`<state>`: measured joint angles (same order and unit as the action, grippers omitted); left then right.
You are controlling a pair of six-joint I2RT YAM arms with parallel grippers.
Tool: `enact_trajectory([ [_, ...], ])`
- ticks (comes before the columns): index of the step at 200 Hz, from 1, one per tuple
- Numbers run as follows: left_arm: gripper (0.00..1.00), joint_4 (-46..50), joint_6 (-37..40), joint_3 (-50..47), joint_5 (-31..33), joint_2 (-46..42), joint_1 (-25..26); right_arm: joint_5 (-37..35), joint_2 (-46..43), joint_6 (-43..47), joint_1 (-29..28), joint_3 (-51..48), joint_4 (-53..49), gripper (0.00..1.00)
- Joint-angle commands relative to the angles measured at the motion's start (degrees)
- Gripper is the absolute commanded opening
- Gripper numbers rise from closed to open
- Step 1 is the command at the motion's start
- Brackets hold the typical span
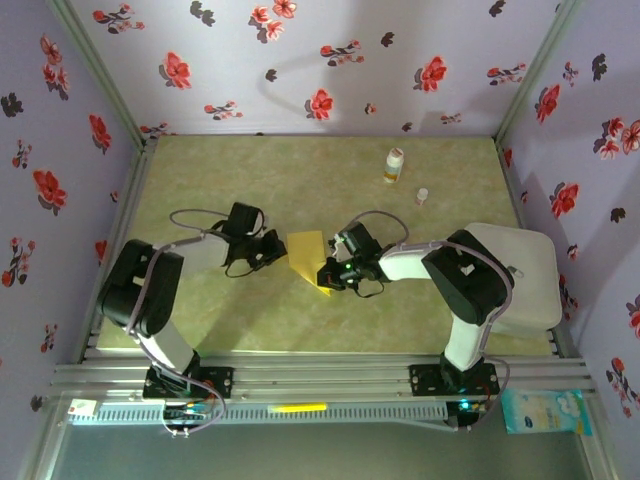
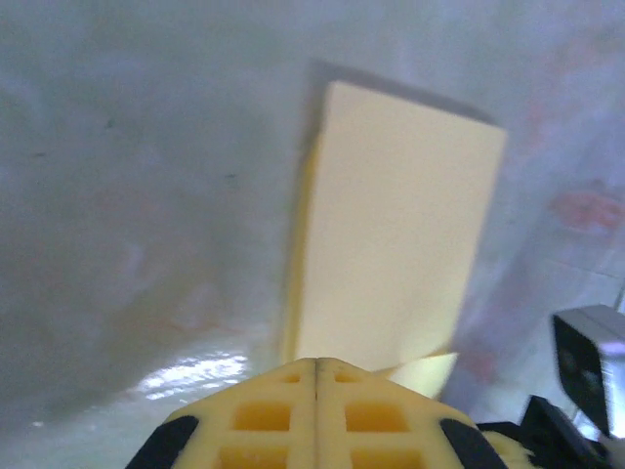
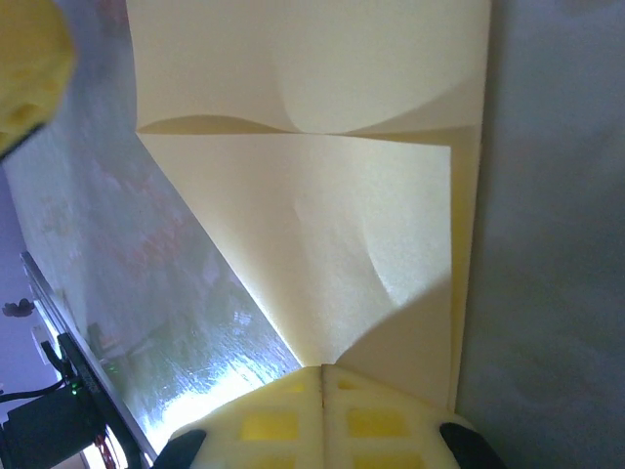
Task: Fold a paper plane with a square sheet of paper (pick it up from the middle)
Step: Third fold the triangle at the center of the table.
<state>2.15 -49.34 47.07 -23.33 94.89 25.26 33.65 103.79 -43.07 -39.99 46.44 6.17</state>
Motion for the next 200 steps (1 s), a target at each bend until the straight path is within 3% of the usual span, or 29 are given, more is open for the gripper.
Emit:
enact_trajectory([
  [1, 0.06, -0.2, -0.6, -0.4, 1.4, -2.7, 1.7, -1.8, 2.0, 1.2, 0.4, -1.7, -7.4, 0.0],
  [60, 0.06, -4.5, -1.0, 0.3, -3.1, 2.8, 6.3, -1.8, 1.9, 1.1, 0.4, -1.0, -7.9, 0.0],
  [155, 0.01, 0.6, 2.1, -1.8, 2.7, 7.9, 5.8, 2.0, -2.9, 1.6, 0.0, 4.6, -9.1, 0.01],
  [200, 0.0, 1.1, 2.8, -1.5, 2.5, 8.3, 5.8, 3.4, 1.9, 2.5, -1.1, 11.1, -10.5, 0.02],
])
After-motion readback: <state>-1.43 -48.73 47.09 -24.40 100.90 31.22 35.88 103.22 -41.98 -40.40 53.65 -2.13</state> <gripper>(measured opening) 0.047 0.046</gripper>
